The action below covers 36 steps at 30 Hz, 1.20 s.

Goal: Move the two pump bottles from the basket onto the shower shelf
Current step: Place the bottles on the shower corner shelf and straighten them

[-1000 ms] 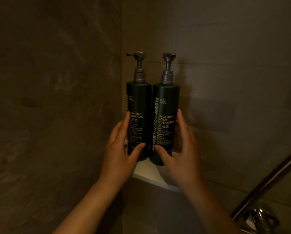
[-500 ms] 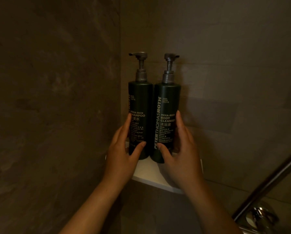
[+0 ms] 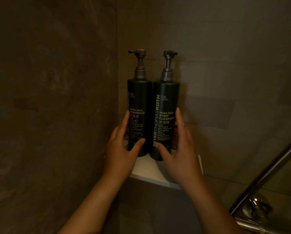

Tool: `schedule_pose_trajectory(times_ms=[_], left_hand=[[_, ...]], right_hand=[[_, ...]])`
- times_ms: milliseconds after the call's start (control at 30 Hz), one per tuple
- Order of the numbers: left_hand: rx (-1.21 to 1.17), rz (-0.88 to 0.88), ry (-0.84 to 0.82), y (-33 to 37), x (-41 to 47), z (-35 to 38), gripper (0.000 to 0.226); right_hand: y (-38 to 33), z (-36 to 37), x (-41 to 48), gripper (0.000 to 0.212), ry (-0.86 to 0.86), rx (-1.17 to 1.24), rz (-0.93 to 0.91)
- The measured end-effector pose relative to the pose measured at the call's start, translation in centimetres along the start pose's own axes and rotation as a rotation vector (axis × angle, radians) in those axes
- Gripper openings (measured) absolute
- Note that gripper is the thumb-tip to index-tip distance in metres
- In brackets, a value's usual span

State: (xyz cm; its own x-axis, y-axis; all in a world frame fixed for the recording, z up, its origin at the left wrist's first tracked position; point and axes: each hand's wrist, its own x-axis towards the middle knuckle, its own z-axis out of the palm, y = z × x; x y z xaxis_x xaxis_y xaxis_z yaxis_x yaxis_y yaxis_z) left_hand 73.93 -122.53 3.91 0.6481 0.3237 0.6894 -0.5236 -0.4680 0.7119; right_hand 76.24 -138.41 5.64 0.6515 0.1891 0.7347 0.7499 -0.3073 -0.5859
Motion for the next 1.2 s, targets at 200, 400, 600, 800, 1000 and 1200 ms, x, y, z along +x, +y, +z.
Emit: schedule_pose_trajectory(times_ms=[200, 400, 600, 800, 1000, 1200], left_hand=[[-0.041, -0.019, -0.039, -0.4, -0.1, -0.5, 0.081], [-0.06, -0.02, -0.033, -0.8, -0.3, -0.6, 0.078], [-0.021, 0.003, -0.023, -0.8, -0.2, -0.4, 0.081], [-0.002, -0.001, -0.026, -0.9, -0.1, -0.3, 0.081], [-0.01, -0.014, -0.039, -0.7, -0.1, -0.3, 0.081], [0.057, -0.044, -0.058, 0.4, -0.3, -0.4, 0.078]], right_hand=[[-0.1, 0.7, -0.1, 0.098, 0.042, -0.01, 0.013], [-0.5, 0.7, 0.0, 0.099, 0.017, -0.02, 0.008], [-0.6, 0.7, -0.2, 0.1, 0.033, -0.066, -0.005], [-0.6, 0.8, 0.0, 0.101, 0.034, -0.071, 0.01], [-0.4, 0.8, 0.0, 0.101, 0.026, -0.064, 0.018], [-0.6, 0.4, 0.2, 0.098, 0.003, 0.006, 0.052]])
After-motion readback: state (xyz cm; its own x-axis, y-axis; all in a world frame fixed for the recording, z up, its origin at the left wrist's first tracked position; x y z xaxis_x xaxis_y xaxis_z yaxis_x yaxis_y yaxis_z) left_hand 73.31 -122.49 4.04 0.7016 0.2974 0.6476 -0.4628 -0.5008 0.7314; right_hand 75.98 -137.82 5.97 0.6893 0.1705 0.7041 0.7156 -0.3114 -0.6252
